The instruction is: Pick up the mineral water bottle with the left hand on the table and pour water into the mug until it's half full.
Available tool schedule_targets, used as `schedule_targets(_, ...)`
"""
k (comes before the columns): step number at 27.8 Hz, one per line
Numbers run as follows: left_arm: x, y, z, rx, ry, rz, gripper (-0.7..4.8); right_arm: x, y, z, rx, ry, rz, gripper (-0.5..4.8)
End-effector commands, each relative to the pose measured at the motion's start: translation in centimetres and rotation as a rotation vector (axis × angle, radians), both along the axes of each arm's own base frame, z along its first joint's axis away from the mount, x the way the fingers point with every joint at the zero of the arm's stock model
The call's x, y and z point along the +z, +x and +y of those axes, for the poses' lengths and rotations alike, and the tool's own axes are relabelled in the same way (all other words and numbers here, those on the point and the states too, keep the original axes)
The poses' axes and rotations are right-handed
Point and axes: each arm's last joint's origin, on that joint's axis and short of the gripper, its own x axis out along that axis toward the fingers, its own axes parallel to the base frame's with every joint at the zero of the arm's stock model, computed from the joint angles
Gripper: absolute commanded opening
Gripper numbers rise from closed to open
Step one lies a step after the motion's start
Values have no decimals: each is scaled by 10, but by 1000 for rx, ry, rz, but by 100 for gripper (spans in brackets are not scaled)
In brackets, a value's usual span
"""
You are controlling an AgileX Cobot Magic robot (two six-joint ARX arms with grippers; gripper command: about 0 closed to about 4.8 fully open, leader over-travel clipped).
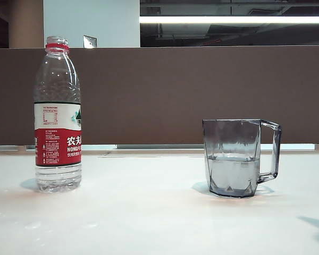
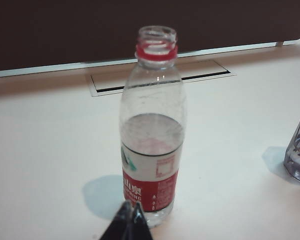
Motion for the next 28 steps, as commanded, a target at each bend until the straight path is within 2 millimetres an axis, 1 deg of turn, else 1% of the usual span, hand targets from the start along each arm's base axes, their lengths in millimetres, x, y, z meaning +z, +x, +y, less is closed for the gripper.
schedule_targets(1,-10,-1,0,-4,-22,3,-5,-9,-4,-5,-4,55,-77,-1)
schedule_targets(4,-20,-1,0,-17,-22,7,-6,-16,-5,-6,-17,99,-120,-1)
schedule_targets(6,-28,-1,0,-28,-35,-2,-6,-16,-2,-3,-19,97,-120,-1)
schedule_targets(10,-39,1,-2,-35,-59,-14,-6,-15,-3,-4,-21,104,-127,-1)
schedule_targets(14,-55,7,-6,-42,-103,-79,-5,-15,-4,-5,-15,109,-130,-1)
schedule_targets(18,-52,7,-5,-27,-107,-97,-6,-15,-4,-5,-15,110,-131,-1)
schedule_targets(23,-45,7,-5,-36,-142,-161,-5,-15,-4,-5,-15,110,-131,-1)
schedule_targets(28,-44,7,-5,-38,-151,-177,-6,-15,-4,-5,-15,109,-131,-1)
